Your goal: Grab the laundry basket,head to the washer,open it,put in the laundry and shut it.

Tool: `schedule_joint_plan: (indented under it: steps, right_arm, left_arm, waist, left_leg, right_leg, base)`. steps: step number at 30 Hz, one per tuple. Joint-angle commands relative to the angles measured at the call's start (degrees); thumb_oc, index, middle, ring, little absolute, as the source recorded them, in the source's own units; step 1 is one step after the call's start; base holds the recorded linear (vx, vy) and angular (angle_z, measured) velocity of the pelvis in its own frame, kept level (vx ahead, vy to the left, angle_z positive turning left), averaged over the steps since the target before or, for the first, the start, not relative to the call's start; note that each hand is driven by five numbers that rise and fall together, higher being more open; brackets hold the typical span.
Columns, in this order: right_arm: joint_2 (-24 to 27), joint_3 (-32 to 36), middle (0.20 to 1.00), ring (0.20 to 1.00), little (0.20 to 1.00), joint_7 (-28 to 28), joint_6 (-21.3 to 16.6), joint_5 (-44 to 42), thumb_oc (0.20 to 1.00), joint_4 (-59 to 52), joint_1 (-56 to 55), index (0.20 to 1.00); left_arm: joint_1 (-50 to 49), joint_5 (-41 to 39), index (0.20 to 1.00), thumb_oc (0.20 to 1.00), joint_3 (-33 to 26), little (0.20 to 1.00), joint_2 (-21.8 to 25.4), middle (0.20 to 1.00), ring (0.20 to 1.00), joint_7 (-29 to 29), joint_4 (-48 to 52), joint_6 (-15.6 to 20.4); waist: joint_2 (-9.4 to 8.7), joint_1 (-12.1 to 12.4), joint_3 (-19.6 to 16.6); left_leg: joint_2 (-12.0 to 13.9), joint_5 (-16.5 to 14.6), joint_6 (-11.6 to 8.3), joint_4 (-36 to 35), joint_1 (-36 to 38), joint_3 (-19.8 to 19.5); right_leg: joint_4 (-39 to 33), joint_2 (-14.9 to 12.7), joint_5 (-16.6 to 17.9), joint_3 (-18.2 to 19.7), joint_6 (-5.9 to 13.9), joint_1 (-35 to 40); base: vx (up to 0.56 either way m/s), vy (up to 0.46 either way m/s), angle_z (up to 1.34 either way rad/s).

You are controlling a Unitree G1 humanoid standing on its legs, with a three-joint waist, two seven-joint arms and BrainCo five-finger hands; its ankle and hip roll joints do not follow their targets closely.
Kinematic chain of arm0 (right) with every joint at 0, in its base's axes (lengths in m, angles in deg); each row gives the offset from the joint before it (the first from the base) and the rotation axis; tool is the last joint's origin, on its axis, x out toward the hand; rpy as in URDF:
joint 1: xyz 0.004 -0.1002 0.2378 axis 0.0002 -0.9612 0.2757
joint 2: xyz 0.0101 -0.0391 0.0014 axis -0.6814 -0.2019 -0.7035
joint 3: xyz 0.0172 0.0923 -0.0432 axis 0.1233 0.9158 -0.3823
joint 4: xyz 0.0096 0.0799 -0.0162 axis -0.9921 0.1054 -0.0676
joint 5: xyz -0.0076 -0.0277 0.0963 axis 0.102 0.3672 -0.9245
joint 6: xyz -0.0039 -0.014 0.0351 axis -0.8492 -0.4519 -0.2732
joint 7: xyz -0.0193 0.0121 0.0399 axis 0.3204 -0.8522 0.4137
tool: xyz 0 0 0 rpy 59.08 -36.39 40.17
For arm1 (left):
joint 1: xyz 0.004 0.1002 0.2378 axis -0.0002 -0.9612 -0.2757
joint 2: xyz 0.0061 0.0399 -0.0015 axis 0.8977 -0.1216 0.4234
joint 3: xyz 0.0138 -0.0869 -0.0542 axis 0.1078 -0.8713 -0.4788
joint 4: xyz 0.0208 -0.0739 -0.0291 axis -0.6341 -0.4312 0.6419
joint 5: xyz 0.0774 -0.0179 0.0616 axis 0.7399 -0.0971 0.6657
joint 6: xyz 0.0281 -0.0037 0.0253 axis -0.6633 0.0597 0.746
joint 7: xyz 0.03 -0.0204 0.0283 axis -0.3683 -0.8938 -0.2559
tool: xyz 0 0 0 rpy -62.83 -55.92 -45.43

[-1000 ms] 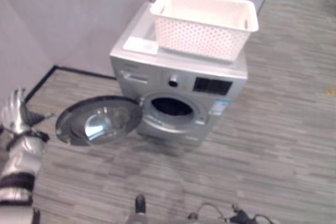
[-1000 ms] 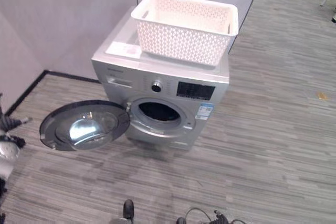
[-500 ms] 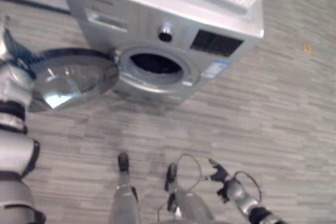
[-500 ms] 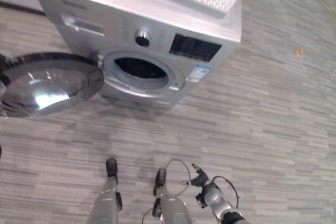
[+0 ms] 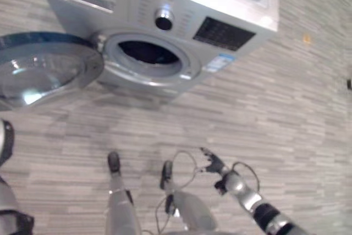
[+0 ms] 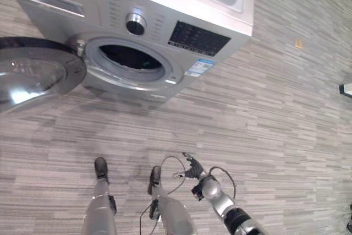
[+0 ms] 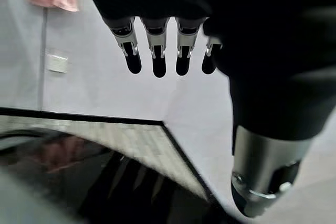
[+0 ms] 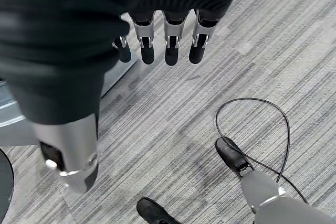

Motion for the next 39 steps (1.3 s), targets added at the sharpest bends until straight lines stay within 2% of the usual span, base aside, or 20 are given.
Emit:
schedule_joint_plan:
  steps: [1, 2, 5, 11, 15, 17, 20, 21, 22, 23, 24, 26, 28, 30, 34, 35, 36, 37, 39]
  right_arm:
    - [0.71, 0.20, 1.000, 1.000, 1.000, 1.01, 0.82, -0.41, 1.000, 3.28, -1.68, 1.000]
    - [0.67, -0.21, 1.000, 1.000, 1.000, 1.50, 1.24, 0.18, 1.000, 4.08, -1.91, 1.000]
    - [1.04, -0.75, 1.000, 1.000, 1.000, 2.17, 1.32, 0.61, 1.000, 4.34, -1.80, 1.000]
    - [1.99, -0.79, 1.000, 1.000, 1.000, 2.87, 1.09, 0.55, 1.000, 3.48, -2.08, 1.000]
    - [2.38, -0.71, 1.000, 1.000, 1.000, 3.14, 0.98, 1.01, 1.000, 3.21, -2.73, 1.000]
    - [2.49, -0.50, 1.000, 1.000, 1.000, 2.92, 0.86, 1.22, 1.000, 3.54, -2.50, 1.000]
    - [3.98, 1.56, 1.000, 1.000, 1.000, 2.52, 0.99, 1.61, 1.000, 1.97, -3.47, 1.000]
    - [4.87, 4.32, 1.000, 1.000, 1.000, 2.71, 1.51, 1.81, 1.000, 0.32, -4.75, 1.000]
    - [5.36, 5.34, 1.000, 1.000, 1.000, 2.85, 1.77, 2.15, 1.000, -0.19, -5.50, 1.000]
    - [5.39, 5.25, 1.000, 1.000, 1.000, 2.88, 1.80, 2.17, 1.000, -0.20, -5.58, 1.000]
    - [5.82, 6.41, 1.000, 1.000, 1.000, 3.17, 2.22, 2.85, 1.000, -0.39, -6.13, 1.000]
    - [7.12, 9.30, 1.000, 1.000, 1.000, 4.26, 2.61, 4.48, 1.000, -1.87, -7.79, 1.000]
    - [7.93, 10.21, 1.000, 1.000, 1.000, 4.88, 2.56, 5.23, 1.000, -3.01, -8.83, 1.000]
    - [8.82, 10.79, 1.000, 1.000, 1.000, 5.60, 2.04, 5.91, 1.000, -3.22, -9.71, 1.000]
    - [8.99, 11.31, 1.000, 1.000, 1.000, 5.97, 1.62, 7.33, 1.000, -2.13, -9.99, 1.000]
    - [8.98, 11.60, 1.000, 1.000, 1.000, 5.85, 1.50, 7.54, 1.000, -1.78, -10.15, 1.000]
    - [9.33, 12.40, 1.000, 1.000, 1.000, 5.67, 1.31, 7.96, 1.000, -1.43, -10.76, 1.000]
    - [9.33, 12.34, 1.000, 1.000, 1.000, 5.67, 1.31, 7.96, 1.000, -1.44, -10.76, 1.000]
    - [9.52, 12.76, 1.000, 1.000, 1.000, 5.86, 1.04, 8.72, 1.000, -0.70, -11.83, 1.000]
  left_arm:
    - [-0.39, 6.78, 1.000, 1.000, 4.94, 1.000, 4.07, 1.000, 1.000, 6.06, -5.62, -2.22]
    - [-2.36, 9.90, 1.000, 1.000, 5.57, 1.000, 4.18, 1.000, 1.000, 8.75, -5.35, -2.77]
    - [-2.40, 13.79, 1.000, 1.000, 8.49, 1.000, 4.13, 1.000, 1.000, 10.50, -5.01, -3.23]
    - [-4.05, 16.02, 1.000, 1.000, 10.25, 1.000, 2.75, 1.000, 1.000, 12.23, -3.50, -2.87]
    - [-9.28, 17.57, 1.000, 1.000, 8.36, 1.000, 0.06, 1.000, 1.000, 12.54, -1.55, -2.63]
    - [-11.91, 17.23, 1.000, 1.000, 7.42, 1.000, -3.87, 1.000, 1.000, 12.62, 1.51, -1.81]
    - [-18.93, 13.76, 1.000, 1.000, 6.27, 1.000, -10.78, 1.000, 1.000, 15.23, 14.87, 0.21]
    - [-25.97, 10.26, 1.000, 1.000, 7.26, 1.000, -11.11, 1.000, 1.000, 18.44, 31.03, 1.39]
    - [-29.29, 8.80, 1.000, 1.000, 7.46, 1.000, -10.51, 1.000, 1.000, 19.70, 38.98, 1.54]
    - [-29.56, 8.80, 1.000, 1.000, 7.32, 1.000, -10.41, 1.000, 1.000, 19.78, 39.22, 1.39]
    - [-32.94, 7.29, 1.000, 1.000, 7.91, 1.000, -9.77, 1.000, 1.000, 21.62, 47.37, 2.04]
    - [-40.11, 1.64, 1.000, 1.000, 8.98, 1.000, -8.44, 1.000, 1.000, 27.82, 64.86, 4.17]
    - [-42.36, -1.07, 1.000, 1.000, 8.54, 1.000, -8.56, 1.000, 1.000, 29.84, 69.00, 4.65]
    - [-42.58, -6.01, 1.000, 1.000, 9.78, 1.000, -11.32, 1.000, 1.000, 31.01, 73.02, 5.36]
    - [-38.75, -9.16, 1.000, 1.000, 10.33, 1.000, -18.35, 1.000, 1.000, 28.25, 74.73, 7.25]
    - [-38.08, -9.42, 1.000, 1.000, 10.10, 1.000, -18.70, 1.000, 1.000, 27.67, 75.90, 8.10]
    - [-39.21, -13.42, 1.000, 1.000, 8.85, 1.000, -17.07, 1.000, 1.000, 27.22, 79.27, 9.34]
    - [-39.34, -13.46, 1.000, 1.000, 8.74, 1.000, -16.97, 1.000, 1.000, 27.25, 79.42, 9.27]
    - [-41.69, -18.16, 1.000, 1.000, 7.30, 1.000, -12.73, 1.000, 1.000, 28.48, 84.92, 10.65]
  waist:
    - [-2.12, -0.50, -2.31]
    - [-2.32, -0.79, -2.63]
    - [-2.66, -1.32, -2.92]
    - [-3.20, -2.08, -2.86]
    - [-3.36, -2.37, -2.89]
    - [-3.05, -2.36, -2.74]
    - [-1.38, -1.35, -1.78]
    - [0.19, -0.18, -1.15]
    - [0.62, 0.19, -0.83]
    - [0.89, 0.10, -1.23]
    - [1.42, 0.66, -0.86]
    - [3.10, 1.79, -1.14]
    - [3.65, 1.86, -1.40]
    - [4.50, 1.79, -1.96]
    - [5.64, 1.02, -2.79]
    - [5.91, 0.88, -2.90]
    - [6.52, 0.82, -3.16]
    - [6.49, 0.82, -3.13]
    - [7.06, 1.04, -3.50]
  left_leg:
    - [-0.29, -10.21, 1.89, 8.69, -2.63, -3.38]
    - [-0.24, -10.43, 1.90, 9.06, -2.92, -3.38]
    - [-0.16, -10.65, 1.87, 9.61, -3.70, -3.45]
    - [0.25, -10.67, 1.71, 10.48, -5.37, -4.15]
    - [0.50, -10.58, 1.59, 10.62, -5.86, -4.80]
    - [0.43, -10.49, 1.58, 10.46, -5.53, -5.04]
    - [-0.08, -10.40, 1.71, 10.03, -4.61, -5.55]
    - [-0.61, -10.37, 1.94, 9.96, -4.15, -5.90]
    - [-1.10, -8.75, 2.49, 10.17, -4.49, -5.33]
    - [-0.88, -10.37, 2.04, 9.87, -3.74, -6.01]
    - [-1.35, -8.80, 2.57, 10.14, -4.06, -5.53]
    - [-1.85, -9.31, 2.79, 10.33, -2.63, -5.79]
    - [-2.07, -9.58, 2.88, 10.33, -1.75, -5.78]
    - [-2.41, -9.79, 2.97, 10.19, -0.29, -5.71]
    - [-2.72, -9.56, 3.05, 9.26, 2.07, -5.62]
    - [-2.87, -9.51, 3.13, 8.94, 2.68, -5.48]
    - [-2.92, -9.52, 3.20, 8.49, 3.77, -4.90]
    - [-2.91, -9.51, 3.20, 8.43, 3.88, -4.84]
    - [-2.76, -9.66, 3.23, 8.45, 4.72, -4.10]
  right_leg:
    - [0.53, -5.56, 5.63, 1.69, 8.14, 2.53]
    - [0.53, -5.47, 5.62, 1.83, 8.05, 2.28]
    - [0.31, -5.22, 5.42, 1.98, 7.87, 1.82]
    - [0.22, -4.64, 4.54, 2.10, 7.39, 0.78]
    - [0.20, -4.26, 3.96, 2.11, 7.14, 0.33]
    - [0.23, -4.24, 3.46, 1.97, 7.06, 0.58]
    - [0.76, -4.57, 2.30, 1.31, 6.94, 1.19]
    - [1.29, -4.90, 1.55, 0.75, 6.74, 1.79]
    - [1.72, -5.41, 1.98, 0.03, 6.29, 1.46]
    - [1.49, -5.01, 1.20, 0.43, 6.64, 2.12]
    - [1.91, -5.56, 1.57, -0.35, 6.21, 1.94]
    - [2.56, -5.88, 0.40, -0.97, 5.86, 3.25]
    - [2.86, -5.92, -0.09, -0.88, 5.71, 3.86]
    - [3.34, -6.04, -1.00, -0.88, 5.44, 4.72]
    - [4.61, -6.32, -2.22, -0.92, 5.00, 5.61]
    - [4.91, -6.30, -2.39, -0.76, 4.91, 5.75]
    - [5.04, -6.35, -2.43, -0.51, 4.85, 6.11]
    - [5.03, -6.35, -2.42, -0.46, 4.85, 6.17]
    - [4.88, -6.38, -2.38, -0.21, 4.92, 6.59]
  base:
    - [0.00, -0.019, -0.05]
    - [-0.01, -0.022, -0.06]
    - [-0.01, -0.011, -0.03]
    - [-0.04, -0.011, 0.00]
    - [-0.02, -0.010, 0.00]
    - [-0.02, 0.009, 0.01]
    - [-0.01, 0.029, 0.12]
    - [-0.09, 0.052, 0.28]
    - [-0.01, 0.043, 0.29]
    - [-0.08, 0.021, 0.20]
    - [0.01, 0.023, 0.22]
    - [-0.03, 0.040, 0.21]
    - [0.03, 0.045, 0.18]
    - [0.03, 0.056, 0.12]
    - [0.01, 0.038, -0.09]
    - [0.02, 0.036, -0.16]
    - [0.02, 0.025, -0.29]
    - [0.02, 0.020, -0.38]
    - [0.03, 0.002, -0.26]
